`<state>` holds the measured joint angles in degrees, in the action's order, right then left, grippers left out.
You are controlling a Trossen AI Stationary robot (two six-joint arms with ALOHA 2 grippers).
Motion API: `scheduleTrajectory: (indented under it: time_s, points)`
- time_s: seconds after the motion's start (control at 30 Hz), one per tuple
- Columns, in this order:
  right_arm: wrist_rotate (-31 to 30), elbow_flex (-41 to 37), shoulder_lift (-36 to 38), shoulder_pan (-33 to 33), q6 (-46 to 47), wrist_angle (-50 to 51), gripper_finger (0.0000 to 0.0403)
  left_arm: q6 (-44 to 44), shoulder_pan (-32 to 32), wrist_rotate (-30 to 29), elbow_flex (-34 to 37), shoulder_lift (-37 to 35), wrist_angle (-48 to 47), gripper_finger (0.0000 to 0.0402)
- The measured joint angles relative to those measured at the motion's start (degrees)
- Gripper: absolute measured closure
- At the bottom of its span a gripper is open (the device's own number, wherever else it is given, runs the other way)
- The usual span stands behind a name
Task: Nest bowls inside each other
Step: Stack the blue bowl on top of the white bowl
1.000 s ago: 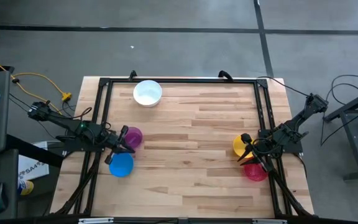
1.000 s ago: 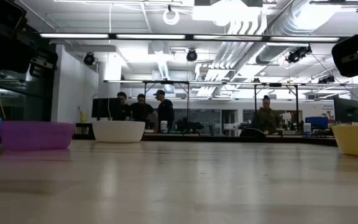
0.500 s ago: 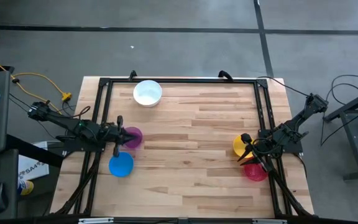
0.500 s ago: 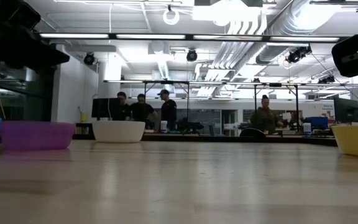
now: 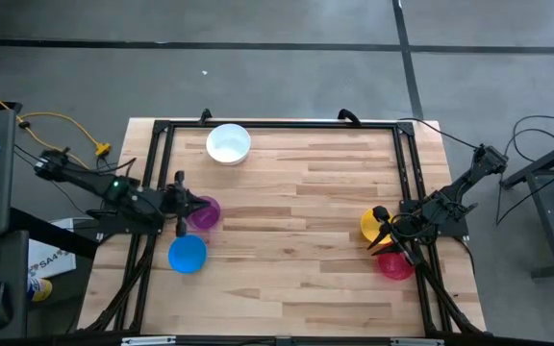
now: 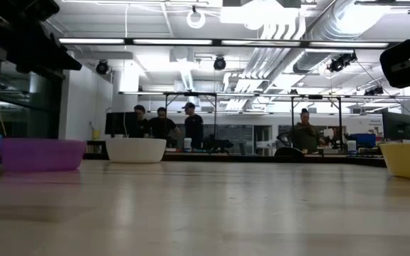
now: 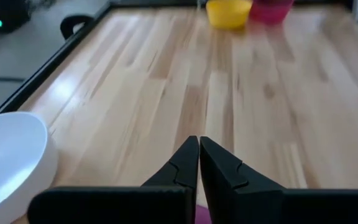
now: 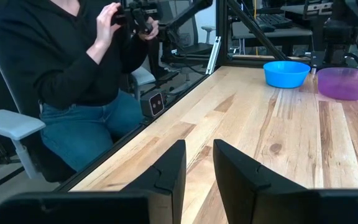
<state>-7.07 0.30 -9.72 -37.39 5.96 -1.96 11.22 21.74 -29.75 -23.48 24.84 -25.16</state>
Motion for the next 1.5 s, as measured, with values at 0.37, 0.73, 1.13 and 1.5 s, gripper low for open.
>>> scheduleTrajectory:
  time_s: [0.37, 0.73, 1.13, 1.5]
  points:
    - [0.02, 0.01, 0.00, 0.00, -0.01, -0.02, 0.0327, 10.14, 0.00, -0.36, -14.31, 20.70, -17.44, 0.0387]
    - [0.00, 0.02, 0.00, 0.00, 0.02, 0.00, 0.0327, 13.11, 0.02, 15.47, -16.31, 26.75, -19.75, 0.0387]
    - [0.01, 0.00, 0.00, 0.00, 0.00, 0.00, 0.0327, 15.47, 0.59, 26.44, -16.31, 26.77, -20.05, 0.0387]
    - [0.01, 0.00, 0.01, 0.00, -0.01, 0.00, 0.0327, 6.68, 10.72, 26.59, -16.31, 26.77, -20.46, 0.0387]
